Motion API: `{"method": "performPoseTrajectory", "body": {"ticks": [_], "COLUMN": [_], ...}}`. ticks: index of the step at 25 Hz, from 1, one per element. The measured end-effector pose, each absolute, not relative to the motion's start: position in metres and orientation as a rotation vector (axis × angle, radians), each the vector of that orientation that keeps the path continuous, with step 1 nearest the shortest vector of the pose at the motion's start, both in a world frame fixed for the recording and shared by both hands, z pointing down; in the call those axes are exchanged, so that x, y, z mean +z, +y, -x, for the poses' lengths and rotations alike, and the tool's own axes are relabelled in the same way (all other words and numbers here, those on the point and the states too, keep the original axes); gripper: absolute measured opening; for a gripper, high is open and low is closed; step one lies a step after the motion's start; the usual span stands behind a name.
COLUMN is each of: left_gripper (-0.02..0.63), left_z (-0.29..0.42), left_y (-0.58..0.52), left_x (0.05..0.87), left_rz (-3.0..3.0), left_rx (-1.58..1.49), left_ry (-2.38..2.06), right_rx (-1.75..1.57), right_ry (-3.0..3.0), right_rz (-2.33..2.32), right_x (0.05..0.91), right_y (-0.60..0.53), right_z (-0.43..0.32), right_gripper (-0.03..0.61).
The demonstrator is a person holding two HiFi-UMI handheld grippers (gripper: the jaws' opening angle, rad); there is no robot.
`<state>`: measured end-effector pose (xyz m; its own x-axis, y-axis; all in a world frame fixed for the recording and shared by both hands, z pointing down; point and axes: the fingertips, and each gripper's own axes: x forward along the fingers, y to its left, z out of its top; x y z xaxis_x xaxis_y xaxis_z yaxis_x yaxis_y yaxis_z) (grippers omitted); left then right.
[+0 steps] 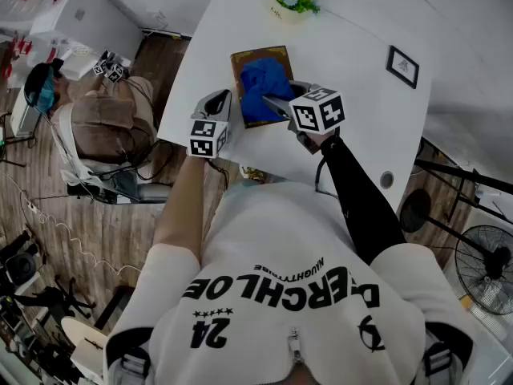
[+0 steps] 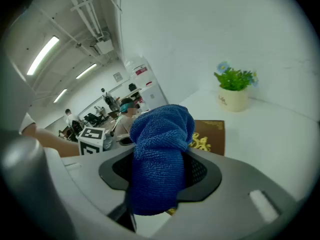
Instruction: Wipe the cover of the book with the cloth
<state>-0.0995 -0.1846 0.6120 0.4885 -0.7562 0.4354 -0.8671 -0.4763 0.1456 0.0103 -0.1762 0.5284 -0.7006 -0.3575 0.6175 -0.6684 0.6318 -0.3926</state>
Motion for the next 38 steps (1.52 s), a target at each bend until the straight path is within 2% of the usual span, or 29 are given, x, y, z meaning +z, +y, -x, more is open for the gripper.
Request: {"method": "performPoseTrajectory", "body": {"ticks": [6, 14, 30, 38], "left_gripper": [0.055, 0.055, 0.057, 0.055], "left_z": [0.099, 0.099, 0.098, 0.096], "left_y": [-0.184, -0.184, -0.183, -0.183], "left_x": [0.611, 0.612, 0.612, 0.613], "left_rz": [-2.392, -2.406, -2.417, -2.418], "left_rx": [0.428, 0.44, 0.433, 0.466], "left_ry": [-1.342, -1.327, -1.301, -1.299], "right_rx": [0.917, 0.799, 0.852, 0.894], "right_ry": [-2.25, -2.23, -2.134, -2.143], "right_rz": [-0.647, -0.665, -0.994, -1.046], "right_x": [0.579, 0.583, 0.585, 0.584], "right_y": [-0.129, -0.128, -0.155, -0.157], "right_z": [0.022, 0.02, -0.093, -0.102], "right_gripper": [0.207, 0.207, 0.209, 0.212]}}
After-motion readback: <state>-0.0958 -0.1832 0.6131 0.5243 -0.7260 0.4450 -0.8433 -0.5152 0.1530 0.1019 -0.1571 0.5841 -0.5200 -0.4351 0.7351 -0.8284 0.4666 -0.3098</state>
